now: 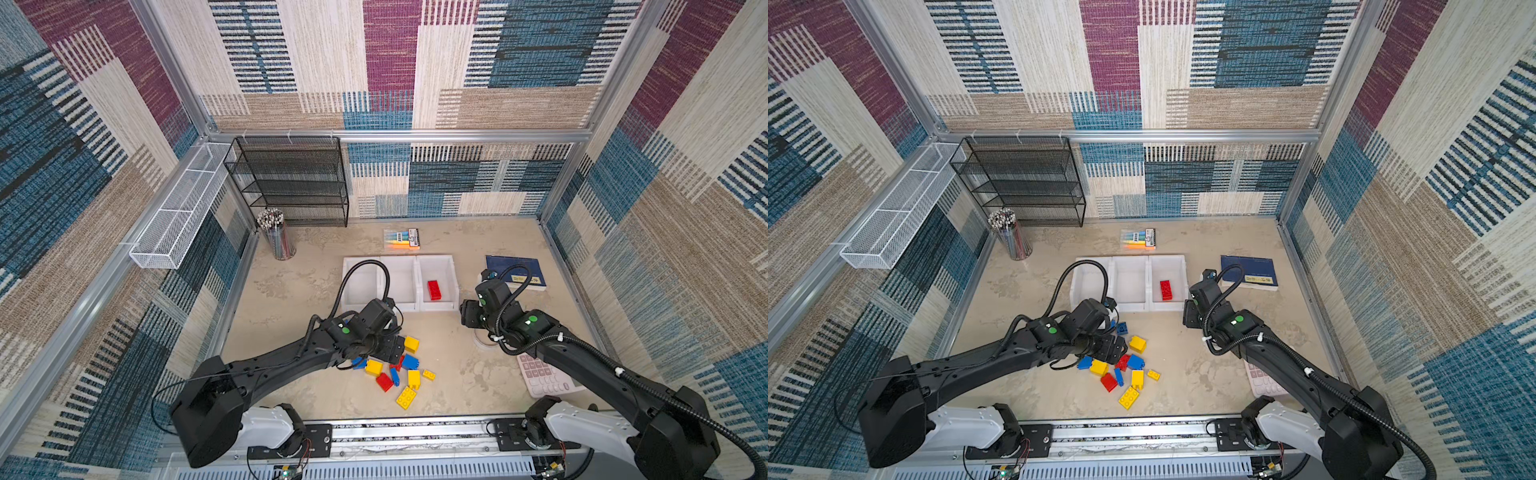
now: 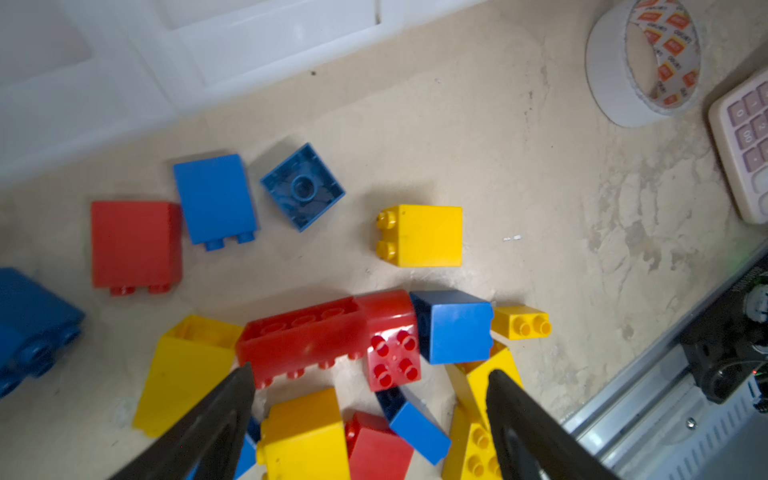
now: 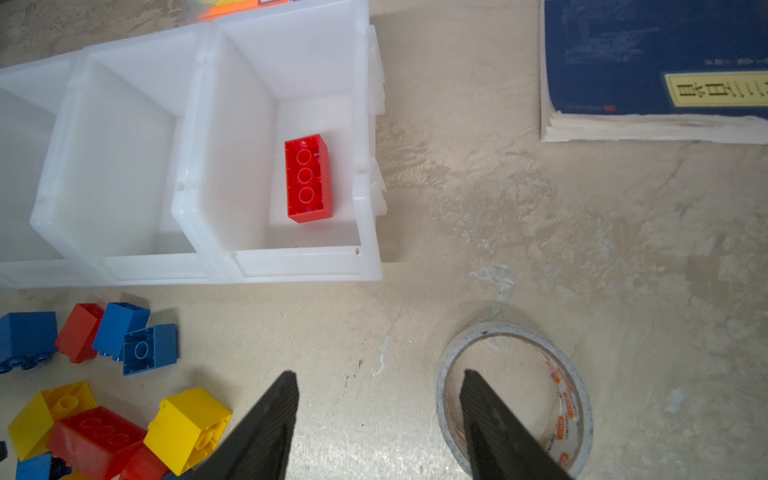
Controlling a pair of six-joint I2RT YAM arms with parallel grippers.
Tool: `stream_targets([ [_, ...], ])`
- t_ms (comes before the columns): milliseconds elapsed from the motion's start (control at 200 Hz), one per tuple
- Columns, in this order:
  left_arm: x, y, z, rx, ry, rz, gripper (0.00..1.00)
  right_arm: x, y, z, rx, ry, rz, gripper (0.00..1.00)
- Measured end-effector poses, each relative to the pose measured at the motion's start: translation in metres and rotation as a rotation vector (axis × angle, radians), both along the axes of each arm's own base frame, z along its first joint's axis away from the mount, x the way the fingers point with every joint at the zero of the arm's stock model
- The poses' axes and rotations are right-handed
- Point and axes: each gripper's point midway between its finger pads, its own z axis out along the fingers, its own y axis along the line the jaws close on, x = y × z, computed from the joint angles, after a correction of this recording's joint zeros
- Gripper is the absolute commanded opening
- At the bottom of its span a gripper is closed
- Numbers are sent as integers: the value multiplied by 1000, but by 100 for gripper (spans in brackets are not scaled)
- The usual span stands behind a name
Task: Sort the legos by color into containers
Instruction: 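Withdraw the right gripper while the left gripper reaches to a yellow brick, then grasp the yellow 2x2 brick with left gripper, drop it in middle compartment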
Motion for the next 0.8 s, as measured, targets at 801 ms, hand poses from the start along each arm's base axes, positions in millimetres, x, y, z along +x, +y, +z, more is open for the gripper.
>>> stream_targets([
  [801, 15, -55, -34, 111, 47, -90, 82, -9, 4, -9, 45, 29, 9, 66],
])
